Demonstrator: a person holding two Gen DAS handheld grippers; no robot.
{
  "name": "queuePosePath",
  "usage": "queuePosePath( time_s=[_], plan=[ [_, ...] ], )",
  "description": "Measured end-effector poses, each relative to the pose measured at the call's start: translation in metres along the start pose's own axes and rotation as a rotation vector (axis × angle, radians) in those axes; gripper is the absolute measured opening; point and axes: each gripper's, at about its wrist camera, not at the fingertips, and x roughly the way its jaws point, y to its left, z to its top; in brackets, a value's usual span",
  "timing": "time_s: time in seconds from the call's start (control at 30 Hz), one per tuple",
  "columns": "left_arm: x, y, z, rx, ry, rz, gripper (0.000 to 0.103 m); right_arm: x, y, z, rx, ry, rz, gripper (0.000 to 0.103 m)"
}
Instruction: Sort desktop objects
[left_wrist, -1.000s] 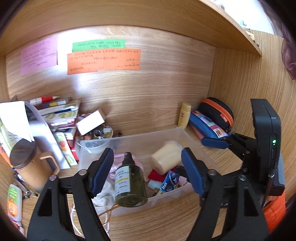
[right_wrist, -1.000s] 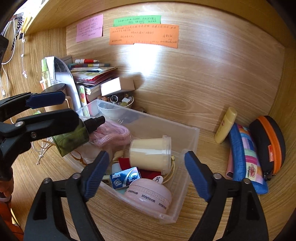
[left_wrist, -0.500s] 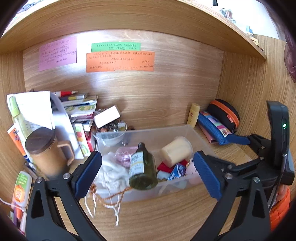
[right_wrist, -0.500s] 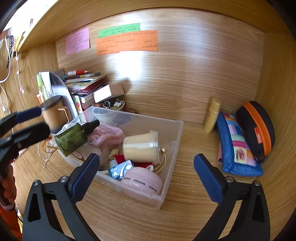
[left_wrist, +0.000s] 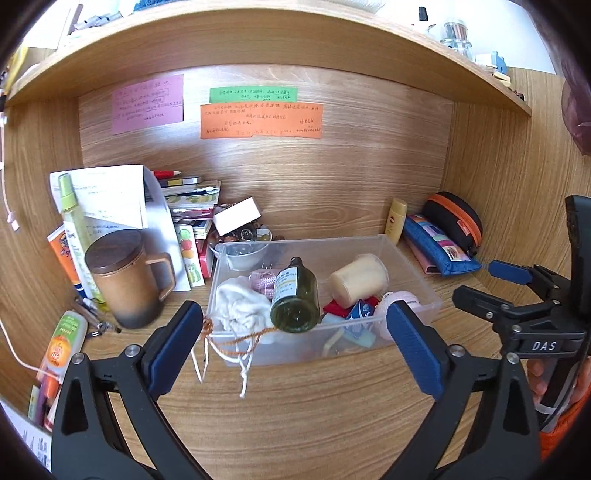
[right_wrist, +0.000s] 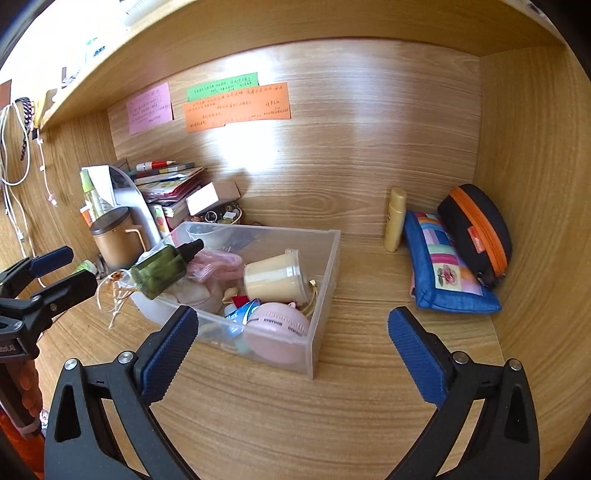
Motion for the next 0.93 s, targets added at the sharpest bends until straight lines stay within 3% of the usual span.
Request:
queuePosePath(
  time_s=[0.2, 0.47, 0.93],
  plan=[
    [-0.02, -0.006, -0.009, -0.004, -0.047, 0.045, 0.102, -0.024, 0.007, -0.008, -0.015, -0.034, -0.006, 0.103],
    [-0.024, -0.007, -0.021, -0.012, -0.049, 0.053, 0.103, -0.043, 0.018, -0.017, -0.063, -0.061, -0.019, 0.103],
    [-0.013, -0.002, -0.025, -0.03, -0.044, 0.028, 0.103, -0.033, 0.026, -0.017, -0.099, -0.047, -0.037, 0.103]
  ],
)
